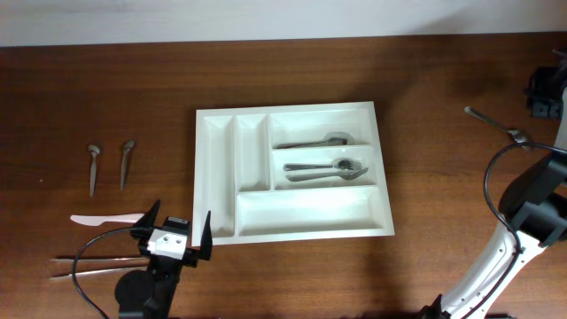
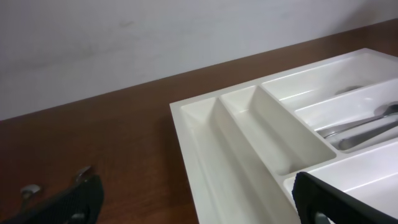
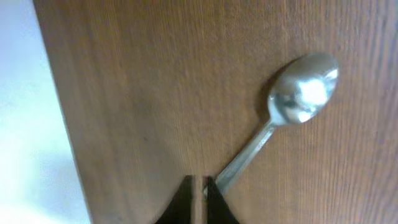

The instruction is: Pack container

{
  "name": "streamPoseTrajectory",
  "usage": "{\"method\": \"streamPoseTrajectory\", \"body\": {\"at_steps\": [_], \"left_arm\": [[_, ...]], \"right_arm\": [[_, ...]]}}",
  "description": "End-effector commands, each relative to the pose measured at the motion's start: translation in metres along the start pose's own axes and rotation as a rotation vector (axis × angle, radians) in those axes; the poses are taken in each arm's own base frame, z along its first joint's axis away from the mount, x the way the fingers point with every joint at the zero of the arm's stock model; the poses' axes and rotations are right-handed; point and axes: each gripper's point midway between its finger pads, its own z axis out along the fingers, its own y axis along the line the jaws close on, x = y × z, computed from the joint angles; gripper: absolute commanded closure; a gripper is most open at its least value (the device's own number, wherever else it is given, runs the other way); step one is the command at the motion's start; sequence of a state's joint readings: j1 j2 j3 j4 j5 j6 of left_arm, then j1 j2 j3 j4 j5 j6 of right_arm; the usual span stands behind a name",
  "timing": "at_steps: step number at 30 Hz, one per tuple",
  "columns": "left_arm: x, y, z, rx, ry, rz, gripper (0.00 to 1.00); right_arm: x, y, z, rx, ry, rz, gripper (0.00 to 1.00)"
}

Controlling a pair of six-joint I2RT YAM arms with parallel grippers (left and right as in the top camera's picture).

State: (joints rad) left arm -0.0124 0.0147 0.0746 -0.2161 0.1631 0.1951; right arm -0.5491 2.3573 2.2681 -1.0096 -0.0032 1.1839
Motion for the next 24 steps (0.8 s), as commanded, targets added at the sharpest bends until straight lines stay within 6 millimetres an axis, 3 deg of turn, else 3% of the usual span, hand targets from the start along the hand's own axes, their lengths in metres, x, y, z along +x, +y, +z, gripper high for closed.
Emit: {"method": "streamPoseTrajectory", "body": {"at_steps": [1,11,17,24], "left_arm": [[0.001,0.002,0.0,-0.012,-0.002,0.016,0.01],[0.001,0.002,0.0,-0.012,-0.002,0.016,0.01],[0.001,0.002,0.0,-0.012,-0.002,0.016,0.01],[0.001,0.002,0.0,-0.012,-0.002,0.016,0.01]], "right_arm": [[-0.001,-0.006,0.017,0.037,-0.024,-0.007,0.96],[0.002,-0.021,0.049,0.089,-0.023,-0.011,0.96],[0.003,-0.008,0.051,0.043,-0.031,-0.108,0.96],[0.024,0.001,0.059,0.025,-0.005,-0.204,0.96]]}}
